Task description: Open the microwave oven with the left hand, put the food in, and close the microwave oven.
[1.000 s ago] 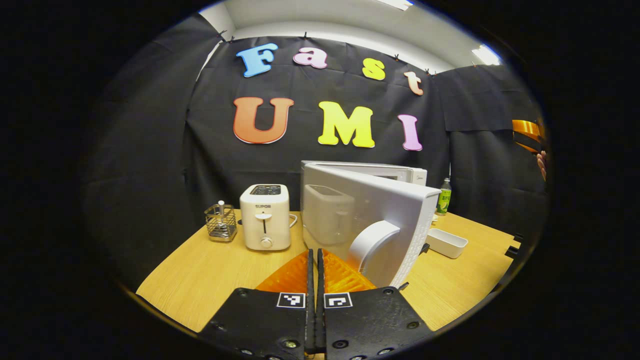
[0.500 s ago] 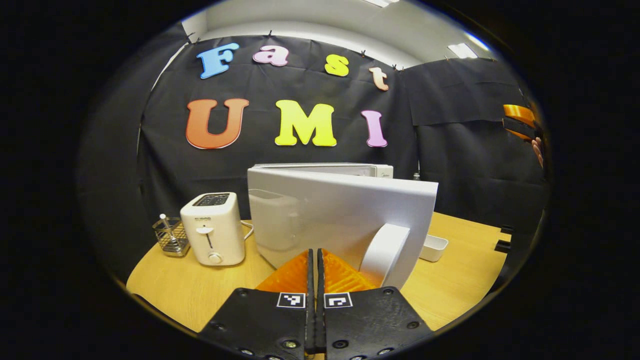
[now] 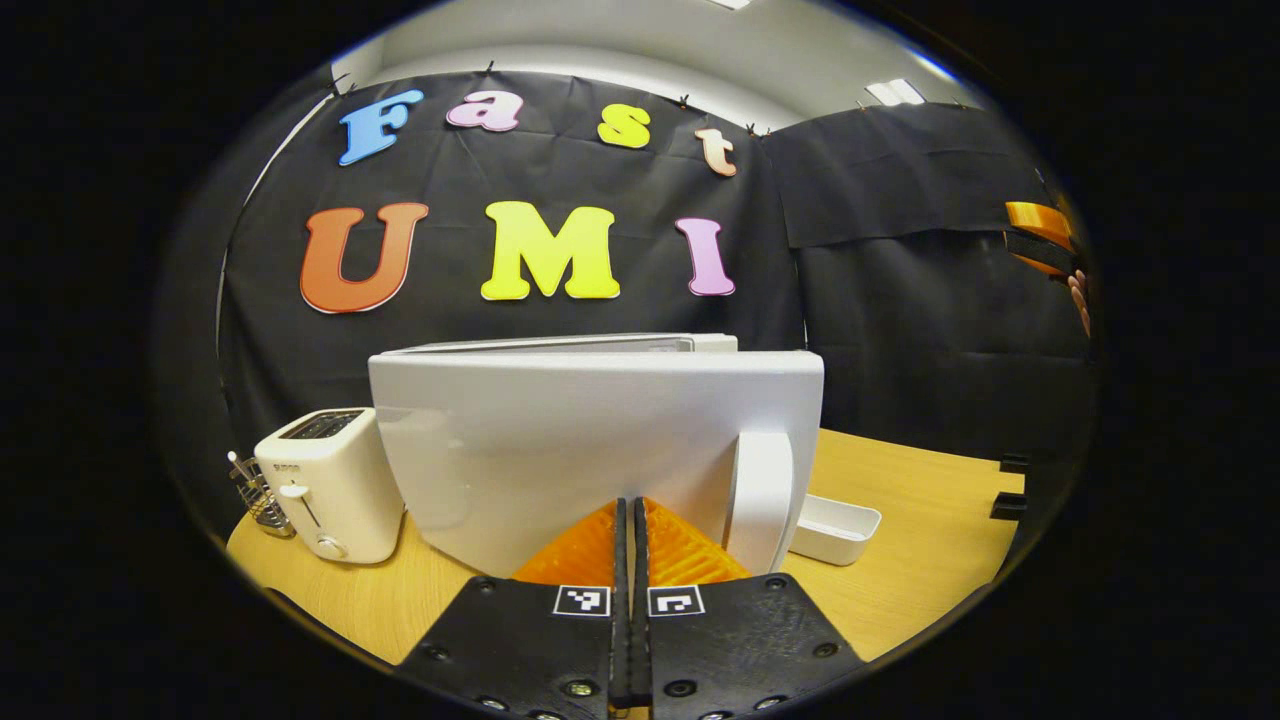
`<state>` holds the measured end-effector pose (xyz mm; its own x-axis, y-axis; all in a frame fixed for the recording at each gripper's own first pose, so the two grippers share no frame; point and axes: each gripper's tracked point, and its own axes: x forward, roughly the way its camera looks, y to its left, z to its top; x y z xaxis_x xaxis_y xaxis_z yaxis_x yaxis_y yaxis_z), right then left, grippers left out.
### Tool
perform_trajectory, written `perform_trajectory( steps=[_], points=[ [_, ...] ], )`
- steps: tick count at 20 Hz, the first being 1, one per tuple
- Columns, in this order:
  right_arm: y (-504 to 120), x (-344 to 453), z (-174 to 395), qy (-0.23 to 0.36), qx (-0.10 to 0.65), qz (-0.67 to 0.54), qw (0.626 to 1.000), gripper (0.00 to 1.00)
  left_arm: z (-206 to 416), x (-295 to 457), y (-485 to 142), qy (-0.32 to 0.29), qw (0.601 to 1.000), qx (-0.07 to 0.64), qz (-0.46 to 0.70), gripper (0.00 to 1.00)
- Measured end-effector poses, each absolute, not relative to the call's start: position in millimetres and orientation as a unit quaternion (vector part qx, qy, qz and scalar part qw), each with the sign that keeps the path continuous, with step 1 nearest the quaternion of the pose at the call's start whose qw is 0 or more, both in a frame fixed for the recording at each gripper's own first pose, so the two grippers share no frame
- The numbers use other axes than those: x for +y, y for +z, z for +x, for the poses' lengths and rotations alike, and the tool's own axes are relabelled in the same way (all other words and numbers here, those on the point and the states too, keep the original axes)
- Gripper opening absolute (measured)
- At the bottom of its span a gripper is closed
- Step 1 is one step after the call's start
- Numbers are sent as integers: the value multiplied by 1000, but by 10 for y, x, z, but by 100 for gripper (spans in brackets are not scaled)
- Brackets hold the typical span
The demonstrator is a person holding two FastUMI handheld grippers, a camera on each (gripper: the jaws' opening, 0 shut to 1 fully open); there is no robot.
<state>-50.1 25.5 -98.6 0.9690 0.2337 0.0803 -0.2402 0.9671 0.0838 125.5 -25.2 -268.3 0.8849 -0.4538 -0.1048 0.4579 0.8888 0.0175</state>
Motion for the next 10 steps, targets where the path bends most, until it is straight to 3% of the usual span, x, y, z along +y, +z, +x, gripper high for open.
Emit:
perform_trajectory(
  steps=[10],
  points=[
    [-1227, -50, -160, 108, -10, 42, 993, 99, 2100, -945, -2736, -201, 978, 51, 36, 0]
  ],
)
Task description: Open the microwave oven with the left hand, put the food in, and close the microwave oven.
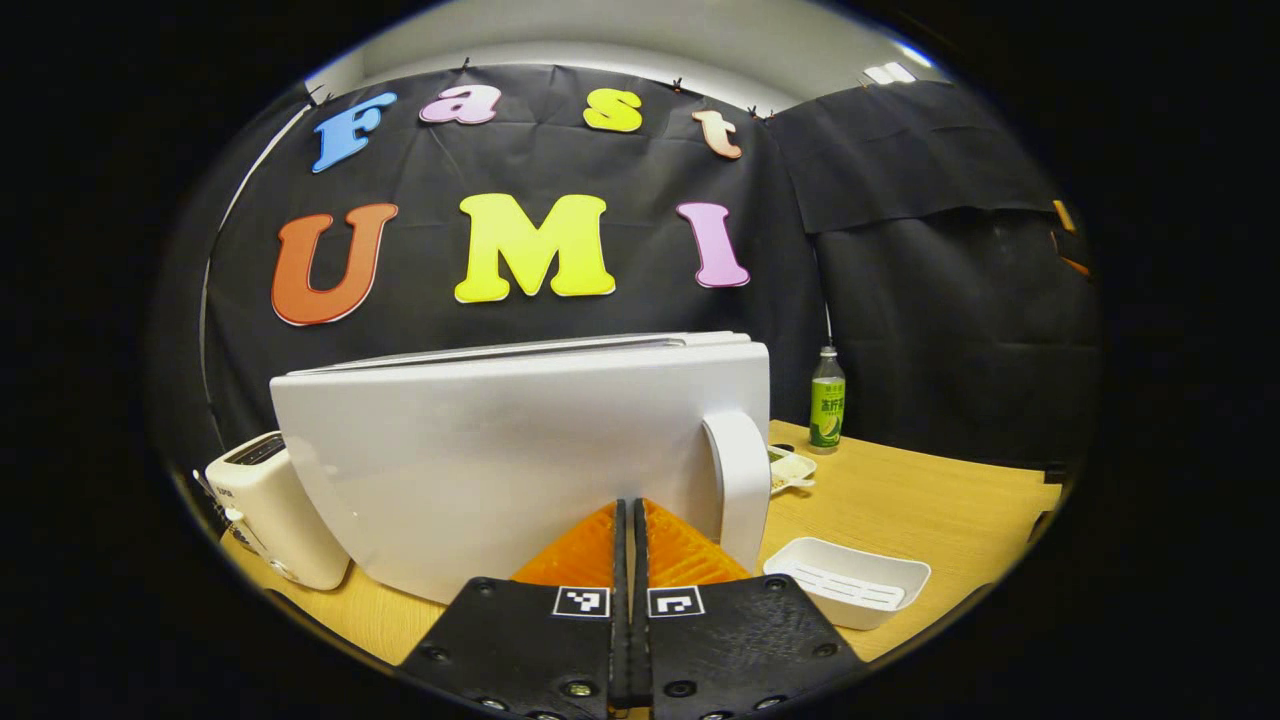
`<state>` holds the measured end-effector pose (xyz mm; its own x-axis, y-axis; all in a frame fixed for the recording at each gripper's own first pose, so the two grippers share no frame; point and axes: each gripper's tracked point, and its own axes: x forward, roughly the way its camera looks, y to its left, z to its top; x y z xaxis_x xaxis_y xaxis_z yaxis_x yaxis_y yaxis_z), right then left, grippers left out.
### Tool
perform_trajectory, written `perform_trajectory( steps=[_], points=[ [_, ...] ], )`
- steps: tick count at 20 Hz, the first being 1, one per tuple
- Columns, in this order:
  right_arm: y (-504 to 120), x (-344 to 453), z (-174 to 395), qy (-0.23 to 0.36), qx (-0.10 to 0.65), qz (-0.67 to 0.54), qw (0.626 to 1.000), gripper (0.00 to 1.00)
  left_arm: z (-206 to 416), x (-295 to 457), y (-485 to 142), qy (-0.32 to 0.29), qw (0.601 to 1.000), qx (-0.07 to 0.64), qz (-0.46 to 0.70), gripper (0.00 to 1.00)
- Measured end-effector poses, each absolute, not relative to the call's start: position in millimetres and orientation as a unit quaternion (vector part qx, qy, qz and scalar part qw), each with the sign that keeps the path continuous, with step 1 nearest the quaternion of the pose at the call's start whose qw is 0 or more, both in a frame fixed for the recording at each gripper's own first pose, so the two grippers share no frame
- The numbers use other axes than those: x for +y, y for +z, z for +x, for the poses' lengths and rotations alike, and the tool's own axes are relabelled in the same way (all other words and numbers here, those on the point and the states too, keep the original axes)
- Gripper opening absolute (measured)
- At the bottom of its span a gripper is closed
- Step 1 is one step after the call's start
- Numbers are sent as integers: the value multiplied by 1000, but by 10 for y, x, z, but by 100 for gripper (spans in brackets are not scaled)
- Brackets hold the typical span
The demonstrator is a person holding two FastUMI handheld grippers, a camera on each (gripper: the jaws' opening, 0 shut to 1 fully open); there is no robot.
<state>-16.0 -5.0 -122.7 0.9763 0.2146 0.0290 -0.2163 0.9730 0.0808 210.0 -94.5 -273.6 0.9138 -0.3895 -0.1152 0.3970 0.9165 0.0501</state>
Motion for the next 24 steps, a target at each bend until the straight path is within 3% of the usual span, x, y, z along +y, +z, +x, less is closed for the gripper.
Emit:
perform_trajectory(
  steps=[11, 17, 22, 23, 24],
  points=[
    [-1527, -231, 265, 99, 26, 36, 994, 99, 2919, -1059, -2862, -127, 990, 66, 13, 0],
    [-1611, -250, 246, 90, 48, 35, 994, 99, 2893, -1063, -2938, -115, 990, 79, 32, 0],
    [-1457, -172, 39, 88, 37, 31, 995, 99, 2552, -1023, -3001, -93, 989, 98, 66, 3],
    [-1424, -158, -9, 88, 34, 33, 995, 99, 2452, -1034, -2969, -92, 989, 97, 61, 0],
    [-1405, -123, -67, 90, 33, 34, 995, 99, 2334, -1013, -2970, -86, 989, 107, 51, 24]
  ],
)
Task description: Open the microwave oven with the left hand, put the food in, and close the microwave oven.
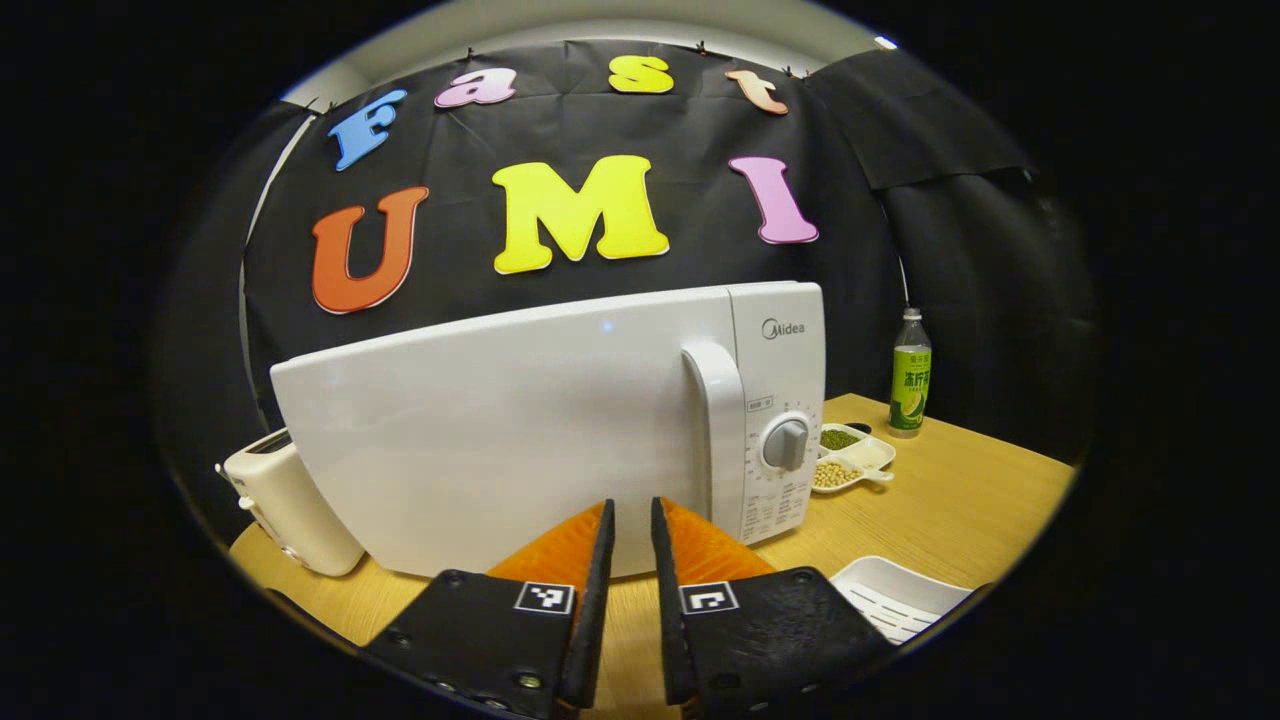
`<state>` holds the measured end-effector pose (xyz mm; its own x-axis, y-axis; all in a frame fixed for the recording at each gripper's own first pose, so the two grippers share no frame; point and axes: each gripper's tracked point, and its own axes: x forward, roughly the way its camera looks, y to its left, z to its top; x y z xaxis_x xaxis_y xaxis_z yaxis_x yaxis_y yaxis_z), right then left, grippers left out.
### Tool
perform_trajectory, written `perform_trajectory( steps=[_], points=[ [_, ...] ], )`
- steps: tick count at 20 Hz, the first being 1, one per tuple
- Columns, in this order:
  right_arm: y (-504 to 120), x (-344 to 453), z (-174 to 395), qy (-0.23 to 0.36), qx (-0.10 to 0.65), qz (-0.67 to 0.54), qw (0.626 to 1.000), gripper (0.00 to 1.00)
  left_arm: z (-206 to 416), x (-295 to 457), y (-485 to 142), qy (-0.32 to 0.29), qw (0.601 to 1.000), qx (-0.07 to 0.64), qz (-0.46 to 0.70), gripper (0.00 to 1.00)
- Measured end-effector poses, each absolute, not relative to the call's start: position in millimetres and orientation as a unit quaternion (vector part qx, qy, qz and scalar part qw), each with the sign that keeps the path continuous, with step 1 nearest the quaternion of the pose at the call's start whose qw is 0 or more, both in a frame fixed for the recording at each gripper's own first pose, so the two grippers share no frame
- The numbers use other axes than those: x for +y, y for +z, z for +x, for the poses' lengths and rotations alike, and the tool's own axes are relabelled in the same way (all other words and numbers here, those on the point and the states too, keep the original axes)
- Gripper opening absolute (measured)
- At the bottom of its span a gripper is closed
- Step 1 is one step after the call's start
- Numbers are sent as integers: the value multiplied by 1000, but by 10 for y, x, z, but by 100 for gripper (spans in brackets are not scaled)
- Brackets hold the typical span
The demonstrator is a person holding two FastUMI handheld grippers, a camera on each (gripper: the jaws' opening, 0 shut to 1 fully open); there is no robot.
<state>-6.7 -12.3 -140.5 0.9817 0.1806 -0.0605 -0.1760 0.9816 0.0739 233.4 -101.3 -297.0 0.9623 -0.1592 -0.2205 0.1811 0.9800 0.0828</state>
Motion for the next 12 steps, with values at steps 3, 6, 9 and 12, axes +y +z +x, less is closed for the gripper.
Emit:
perform_trajectory(
  steps=[3, 6, 9, 12],
  points=[
    [-1376, -65, -289, 98, 37, 40, 994, 99, 1938, -1060, -2904, -89, 988, 123, 22, 57],
    [-1329, -128, -464, 92, 35, 45, 994, 99, 1591, -973, -2787, -80, 989, 124, 19, 89],
    [-1236, -195, -617, 75, 30, 38, 996, 98, 1250, -817, -2604, -55, 990, 132, -4, 96],
    [-1133, -267, -717, 69, 22, 24, 997, 99, 967, -658, -2292, -39, 992, 123, -9, 97]
  ],
)
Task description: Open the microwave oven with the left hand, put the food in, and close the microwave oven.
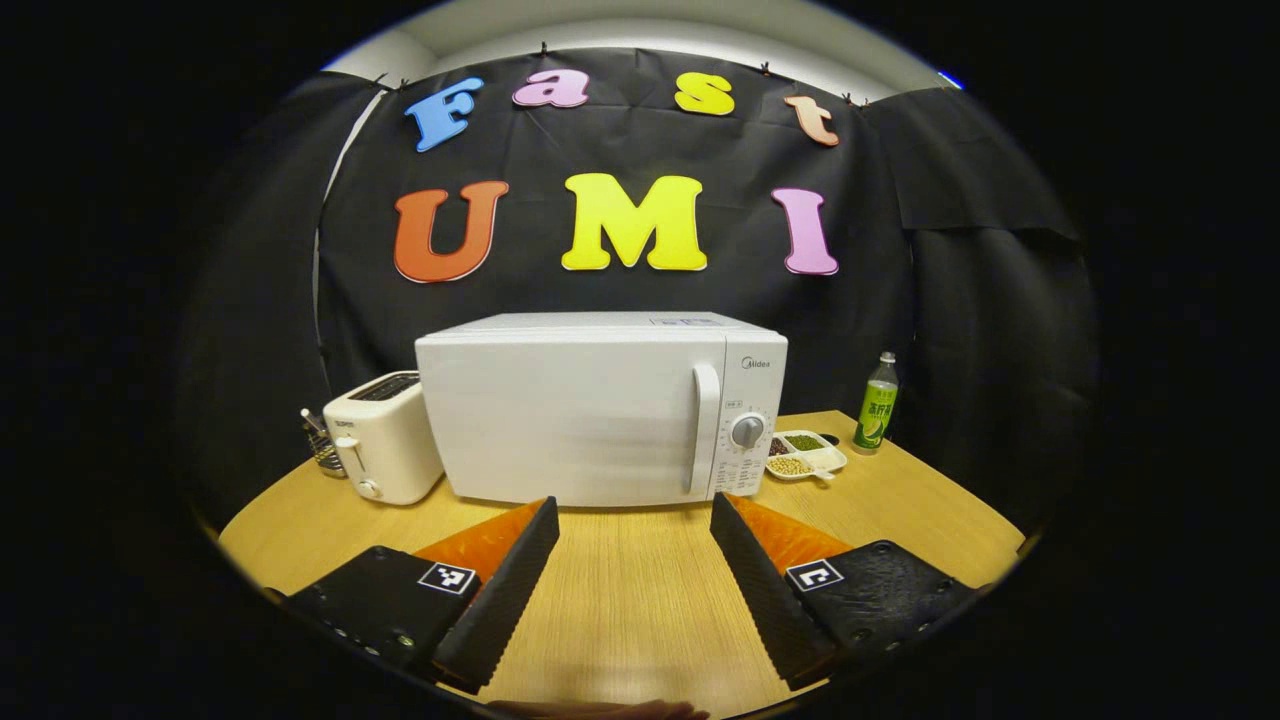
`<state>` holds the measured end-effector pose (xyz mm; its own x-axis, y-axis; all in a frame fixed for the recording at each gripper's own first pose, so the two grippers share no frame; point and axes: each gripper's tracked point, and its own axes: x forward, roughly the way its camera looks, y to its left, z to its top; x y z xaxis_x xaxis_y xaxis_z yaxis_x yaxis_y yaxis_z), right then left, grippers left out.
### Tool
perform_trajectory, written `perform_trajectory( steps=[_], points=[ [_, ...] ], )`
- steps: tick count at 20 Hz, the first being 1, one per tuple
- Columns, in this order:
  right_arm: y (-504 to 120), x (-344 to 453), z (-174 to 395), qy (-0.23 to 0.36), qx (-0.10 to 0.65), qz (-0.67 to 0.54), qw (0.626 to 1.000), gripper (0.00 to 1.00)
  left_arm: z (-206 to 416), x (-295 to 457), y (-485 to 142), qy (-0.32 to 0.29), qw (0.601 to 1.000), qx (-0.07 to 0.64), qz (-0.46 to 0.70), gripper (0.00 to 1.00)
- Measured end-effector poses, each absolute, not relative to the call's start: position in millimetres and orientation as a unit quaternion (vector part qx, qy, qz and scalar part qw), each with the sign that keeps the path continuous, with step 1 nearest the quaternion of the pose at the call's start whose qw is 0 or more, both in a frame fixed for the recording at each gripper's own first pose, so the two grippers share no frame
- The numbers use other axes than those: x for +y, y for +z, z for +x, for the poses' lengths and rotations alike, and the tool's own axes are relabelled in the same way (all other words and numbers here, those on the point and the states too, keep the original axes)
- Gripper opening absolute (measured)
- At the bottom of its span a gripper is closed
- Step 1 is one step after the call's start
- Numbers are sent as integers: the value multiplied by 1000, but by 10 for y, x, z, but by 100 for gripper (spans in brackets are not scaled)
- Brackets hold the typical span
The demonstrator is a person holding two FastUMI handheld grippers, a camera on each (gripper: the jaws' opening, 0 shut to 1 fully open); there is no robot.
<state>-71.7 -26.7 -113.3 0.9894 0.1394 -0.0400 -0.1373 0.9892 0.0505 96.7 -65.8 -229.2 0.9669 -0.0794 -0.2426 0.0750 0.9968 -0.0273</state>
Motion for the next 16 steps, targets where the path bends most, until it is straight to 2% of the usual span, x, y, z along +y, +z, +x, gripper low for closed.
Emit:
perform_trajectory(
  steps=[1, 2, 3, 4, 6, 7, 8, 9, 10, 11, 12, 14, 15, 16],
  points=[
    [-1104, -329, -750, 60, 20, 22, 998, 99, 878, -600, -2140, -35, 993, 112, -12, 97],
    [-1057, -377, -771, 51, 17, 23, 998, 92, 788, -513, -1997, -27, 994, 105, -14, 97],
    [-1019, -408, -798, 43, 15, 23, 999, 99, 703, -439, -1862, -22, 994, 101, -16, 97],
    [-997, -421, -833, 39, 14, 23, 999, 92, 602, -388, -1729, -19, 995, 96, -16, 97],
    [-921, -409, -898, 38, 9, 22, 999, 92, 441, -225, -1423, -3, 997, 75, -15, 96],
    [-867, -395, -907, 37, 8, 21, 999, 92, 358, -174, -1276, 2, 998, 64, -15, 89],
    [-845, -397, -908, 33, 9, 22, 999, 99, 267, -153, -1129, 4, 999, 51, -13, 84],
    [-798, -396, -919, 30, 8, 23, 999, 99, 189, -137, -1008, 5, 999, 40, -11, 84],
    [-751, -400, -940, 28, 5, 24, 999, 92, 91, -114, -864, 7, 1000, 28, -9, 83],
    [-706, -395, -956, 26, 3, 25, 999, 92, -2, -116, -749, 5, 1000, 18, -9, 95],
    [-672, -394, -970, 24, -1, 27, 999, 99, -111, -123, -638, 5, 1000, 7, -8, 95],
    [-575, -356, -1032, 25, -9, 33, 999, 99, -310, -153, -426, 4, 1000, -10, -11, 95],
    [-533, -325, -1052, 30, -14, 36, 999, 92, -419, -186, -325, 0, 1000, -19, -10, 95],
    [-494, -295, -1076, 35, -18, 39, 998, 92, -513, -229, -218, -6, 999, -31, -4, 95]
  ],
)
